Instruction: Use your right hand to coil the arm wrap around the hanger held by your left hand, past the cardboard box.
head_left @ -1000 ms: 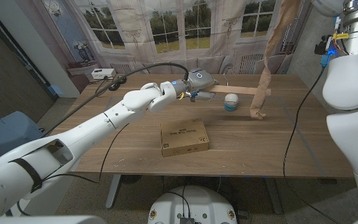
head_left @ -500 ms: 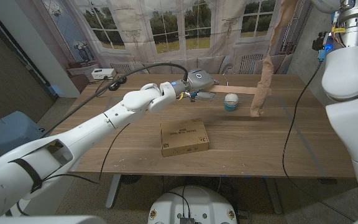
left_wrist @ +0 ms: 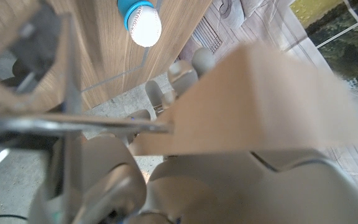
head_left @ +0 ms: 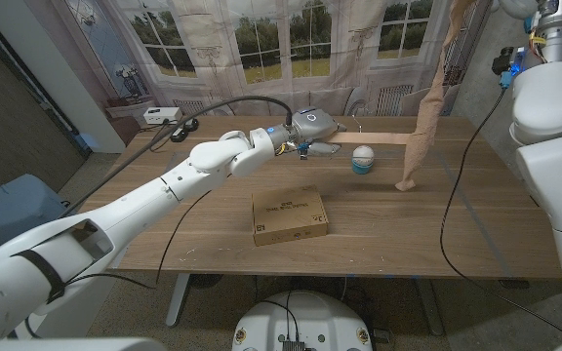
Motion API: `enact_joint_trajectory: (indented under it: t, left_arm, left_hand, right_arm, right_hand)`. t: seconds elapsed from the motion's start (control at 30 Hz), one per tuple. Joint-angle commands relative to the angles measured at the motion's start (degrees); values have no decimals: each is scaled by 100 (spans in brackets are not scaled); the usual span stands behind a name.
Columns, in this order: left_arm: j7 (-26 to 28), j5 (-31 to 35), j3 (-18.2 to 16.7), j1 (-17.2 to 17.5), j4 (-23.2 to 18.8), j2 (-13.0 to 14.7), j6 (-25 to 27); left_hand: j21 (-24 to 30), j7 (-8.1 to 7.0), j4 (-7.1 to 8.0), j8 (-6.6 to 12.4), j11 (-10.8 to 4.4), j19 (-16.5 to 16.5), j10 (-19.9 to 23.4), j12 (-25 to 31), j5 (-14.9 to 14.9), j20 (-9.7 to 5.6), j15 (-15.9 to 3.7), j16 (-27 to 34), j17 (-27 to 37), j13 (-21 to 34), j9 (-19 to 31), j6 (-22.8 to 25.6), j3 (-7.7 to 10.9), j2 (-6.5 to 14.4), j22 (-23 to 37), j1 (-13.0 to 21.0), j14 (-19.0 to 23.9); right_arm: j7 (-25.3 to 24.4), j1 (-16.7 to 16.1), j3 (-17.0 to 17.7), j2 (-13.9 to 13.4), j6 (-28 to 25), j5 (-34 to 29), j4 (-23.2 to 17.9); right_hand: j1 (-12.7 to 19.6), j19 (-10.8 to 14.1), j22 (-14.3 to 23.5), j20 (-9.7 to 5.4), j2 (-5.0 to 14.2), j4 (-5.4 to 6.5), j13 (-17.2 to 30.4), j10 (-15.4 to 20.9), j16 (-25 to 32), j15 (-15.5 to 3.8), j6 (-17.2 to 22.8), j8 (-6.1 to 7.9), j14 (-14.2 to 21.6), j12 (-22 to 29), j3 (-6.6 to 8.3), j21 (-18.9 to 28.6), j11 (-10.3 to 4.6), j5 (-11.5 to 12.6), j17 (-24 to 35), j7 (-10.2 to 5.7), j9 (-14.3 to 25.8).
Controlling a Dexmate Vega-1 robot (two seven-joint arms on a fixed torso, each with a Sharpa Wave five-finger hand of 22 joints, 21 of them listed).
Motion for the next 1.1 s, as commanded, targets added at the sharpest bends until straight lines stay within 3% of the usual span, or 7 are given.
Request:
enact_joint_trajectory:
  t: [0.03, 0.33, 0.7, 1.1]
  left_arm:
    - [-54, -316, -73, 16, 56, -21, -295]
    - [0, -533, -148, 35, 138, -74, -407]
    - [-124, -1086, -360, 165, 80, -46, -515]
    - [-66, -1617, -576, 206, 117, -169, -668]
  left_hand:
    - [12, 22, 44, 66, -19, -34, 11, 41, 14, -232, -3, 14, 29, 10, 0, -9, 104, 0, 8, -40, 5]
    - [20, 19, 44, 102, -17, -42, 20, 41, 12, -233, -5, -4, -1, 9, -13, -26, 107, 3, 19, -49, 14]
    - [31, 17, 41, 132, -9, -46, 22, 42, 11, -227, -14, 3, 1, 10, -27, -34, 112, 1, 33, -55, 31]
    - [22, 28, 40, 180, -9, -28, 20, 42, 9, -232, -14, 13, 18, 10, -47, -50, 118, 3, 15, -64, 23]
  right_arm:
    - [-172, 595, -310, -455, -404, 931, 579]
    - [-297, 738, -567, -692, -319, 1329, 923]
    - [-600, 926, -892, -619, -1, 1801, 1662]
    - [-678, 1279, -1542, -535, 511, 2116, 2564]
  right_hand:
    - [2201, -44, -2, -128, 2207, -11, 31, 1015, 20, -245, 1457, -23, 16, 12, 7, 44, -884, 14, 64, 152, 23]
    - [2211, -61, -59, -113, 2192, -23, 10, 1040, -3, -252, 1486, -56, 22, -8, 3, 146, -849, 7, 112, 189, 19]
    - [2230, -82, -104, -99, 2197, -35, 27, 1063, -42, -246, 1516, -101, 27, -11, -6, 259, -835, -6, 109, 190, 6]
    - [2243, -127, -136, -95, 2194, -42, 15, 1071, -49, -240, 1535, -144, 46, -42, -28, 367, -808, -25, 124, 215, 10]
